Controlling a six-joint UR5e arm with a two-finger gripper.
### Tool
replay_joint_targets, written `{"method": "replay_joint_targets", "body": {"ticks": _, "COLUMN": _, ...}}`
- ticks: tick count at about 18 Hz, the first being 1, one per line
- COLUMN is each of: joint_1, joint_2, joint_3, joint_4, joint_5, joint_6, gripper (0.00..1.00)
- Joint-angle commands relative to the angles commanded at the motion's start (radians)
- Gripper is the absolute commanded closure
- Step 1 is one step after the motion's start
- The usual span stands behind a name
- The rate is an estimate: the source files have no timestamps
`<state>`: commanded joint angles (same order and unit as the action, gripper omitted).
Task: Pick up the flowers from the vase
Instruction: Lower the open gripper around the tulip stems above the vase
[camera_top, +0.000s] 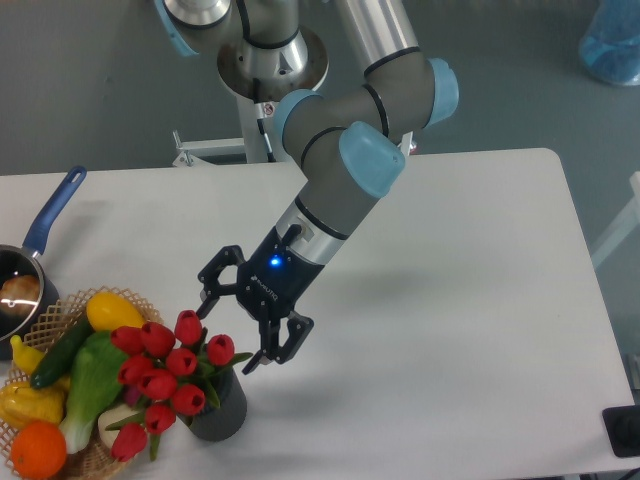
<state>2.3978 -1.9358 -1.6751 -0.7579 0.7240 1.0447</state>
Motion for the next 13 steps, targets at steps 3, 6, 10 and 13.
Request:
{"method": "replay_joint_targets", "body": {"ticks": 3, "joint_1": -0.012, "joint_2": -0.005, "joint_3": 0.0, "joint_4": 0.005, "joint_5": 0.0, "joint_6": 0.0, "gripper": 0.0}}
{"method": "replay_joint_targets", "body": {"ticks": 6, "joint_1": -0.029, "joint_2": -0.002, "joint_3": -0.002, "joint_4": 0.005, "joint_5": 0.002, "joint_6": -0.009, "gripper": 0.09}}
{"method": "replay_joint_targets", "body": {"ticks": 10, "joint_1": -0.037, "joint_2": -0.002, "joint_3": -0.002, "joint_4": 0.006, "joint_5": 0.0, "joint_6": -0.009, "gripper": 0.44}}
{"method": "replay_joint_targets", "body": {"ticks": 13, "joint_1": -0.037, "joint_2": 0.0, "joint_3": -0.002, "joint_4": 0.006, "joint_5": 0.0, "joint_6": -0.009, "gripper": 0.72}}
